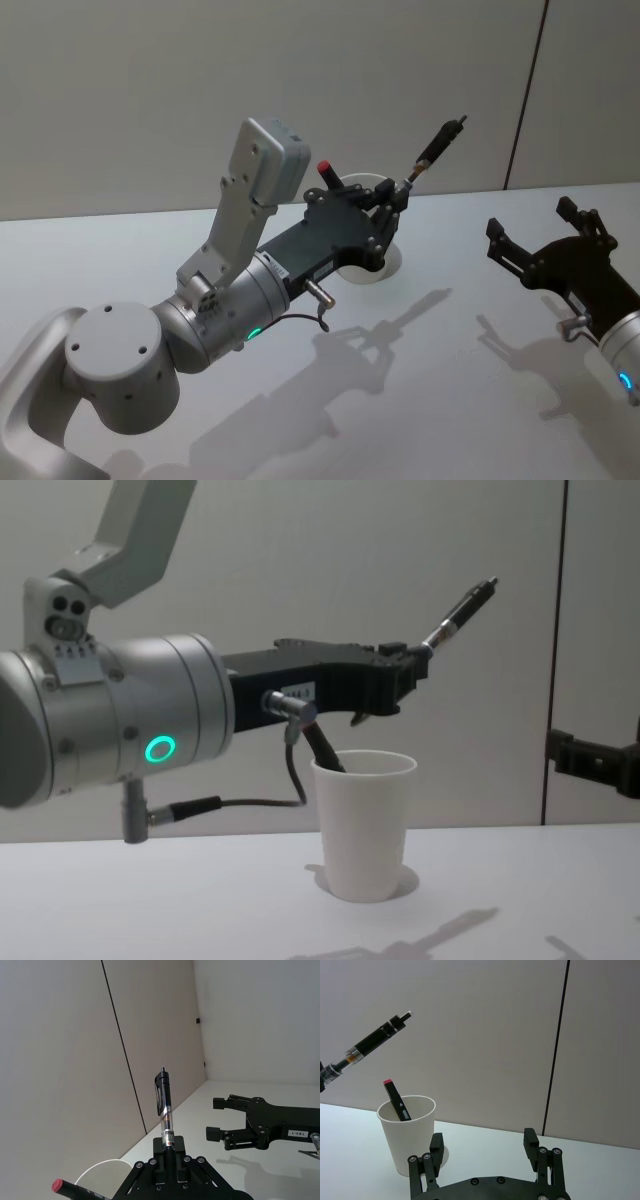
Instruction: Place the pen into the pen holder.
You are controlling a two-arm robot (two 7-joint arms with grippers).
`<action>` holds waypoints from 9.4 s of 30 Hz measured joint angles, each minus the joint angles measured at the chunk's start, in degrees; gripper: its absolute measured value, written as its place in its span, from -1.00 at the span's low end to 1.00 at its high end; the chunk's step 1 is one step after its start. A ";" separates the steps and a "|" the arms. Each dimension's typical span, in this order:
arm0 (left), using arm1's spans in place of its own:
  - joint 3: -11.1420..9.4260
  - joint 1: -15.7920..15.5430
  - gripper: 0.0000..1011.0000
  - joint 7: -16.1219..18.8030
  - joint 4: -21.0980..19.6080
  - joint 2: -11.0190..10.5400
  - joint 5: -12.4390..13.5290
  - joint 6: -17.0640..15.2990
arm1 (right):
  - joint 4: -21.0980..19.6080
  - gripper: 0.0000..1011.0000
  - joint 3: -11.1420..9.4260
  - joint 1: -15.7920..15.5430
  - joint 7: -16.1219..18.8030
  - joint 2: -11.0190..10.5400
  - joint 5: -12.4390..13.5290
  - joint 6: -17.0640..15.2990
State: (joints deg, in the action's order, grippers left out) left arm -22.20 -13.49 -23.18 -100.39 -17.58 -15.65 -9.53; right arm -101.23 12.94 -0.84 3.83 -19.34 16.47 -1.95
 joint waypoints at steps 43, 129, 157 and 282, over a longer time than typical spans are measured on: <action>-0.10 -0.16 -0.76 -0.14 0.20 0.15 0.29 -0.04 | -4.35 0.98 -1.14 -3.50 5.90 -0.40 15.08 3.14; -0.10 -0.16 -0.76 -0.14 0.20 0.14 0.29 -0.04 | 3.73 0.98 1.01 11.15 7.57 7.96 46.14 -14.57; -0.10 -0.16 -0.76 -0.14 0.20 0.14 0.29 -0.04 | 4.64 0.98 2.11 12.08 7.52 8.35 47.25 -15.52; -0.10 -0.16 0.98 -0.13 0.20 0.14 0.29 -0.04 | 3.38 -0.75 1.60 13.13 11.19 3.05 34.44 -9.70</action>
State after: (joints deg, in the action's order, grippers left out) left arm -22.29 -13.65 -23.31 -100.18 -17.44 -15.36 -9.57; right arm -97.85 14.55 12.29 15.02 -16.28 50.90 -11.65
